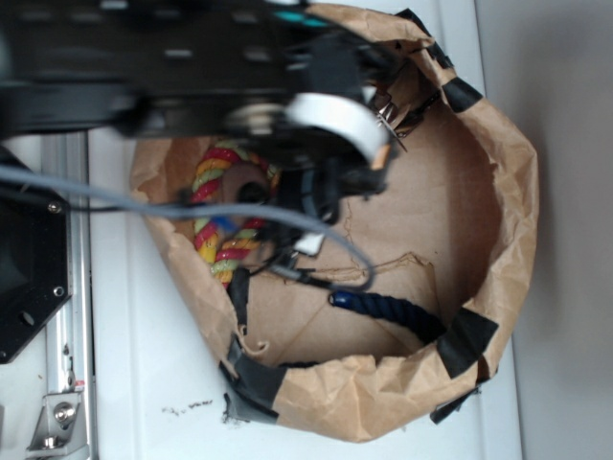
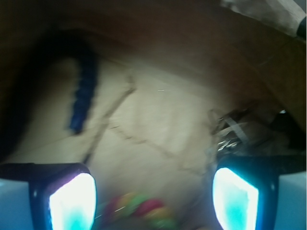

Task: Grab the silver keys.

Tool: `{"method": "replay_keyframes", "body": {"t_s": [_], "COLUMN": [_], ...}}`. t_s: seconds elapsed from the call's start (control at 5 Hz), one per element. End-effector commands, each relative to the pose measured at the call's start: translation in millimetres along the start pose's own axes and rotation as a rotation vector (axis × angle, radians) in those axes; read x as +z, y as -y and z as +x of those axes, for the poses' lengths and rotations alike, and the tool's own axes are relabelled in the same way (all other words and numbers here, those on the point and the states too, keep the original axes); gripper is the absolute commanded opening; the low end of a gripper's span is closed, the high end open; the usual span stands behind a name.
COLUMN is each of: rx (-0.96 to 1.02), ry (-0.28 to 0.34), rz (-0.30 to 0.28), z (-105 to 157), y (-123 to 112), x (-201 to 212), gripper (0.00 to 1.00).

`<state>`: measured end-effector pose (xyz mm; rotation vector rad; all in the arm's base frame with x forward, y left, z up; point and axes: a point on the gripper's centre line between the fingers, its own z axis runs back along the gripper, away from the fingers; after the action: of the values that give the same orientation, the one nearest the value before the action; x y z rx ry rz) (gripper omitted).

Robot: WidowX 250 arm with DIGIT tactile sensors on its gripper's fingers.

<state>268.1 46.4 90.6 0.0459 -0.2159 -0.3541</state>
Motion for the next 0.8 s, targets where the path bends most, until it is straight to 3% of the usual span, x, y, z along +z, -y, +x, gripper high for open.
{"method": "replay_keyframes", "body": {"t_s": [0.0, 0.6], "rx": [-0.014, -0.074], "ry": [0.009, 0.022], "rz": [0.041, 0.052], "z": [30.9, 28.6], "y": [-13.7, -12.9], "x": [-1.1, -9.2], "gripper": [1.00, 1.00]}}
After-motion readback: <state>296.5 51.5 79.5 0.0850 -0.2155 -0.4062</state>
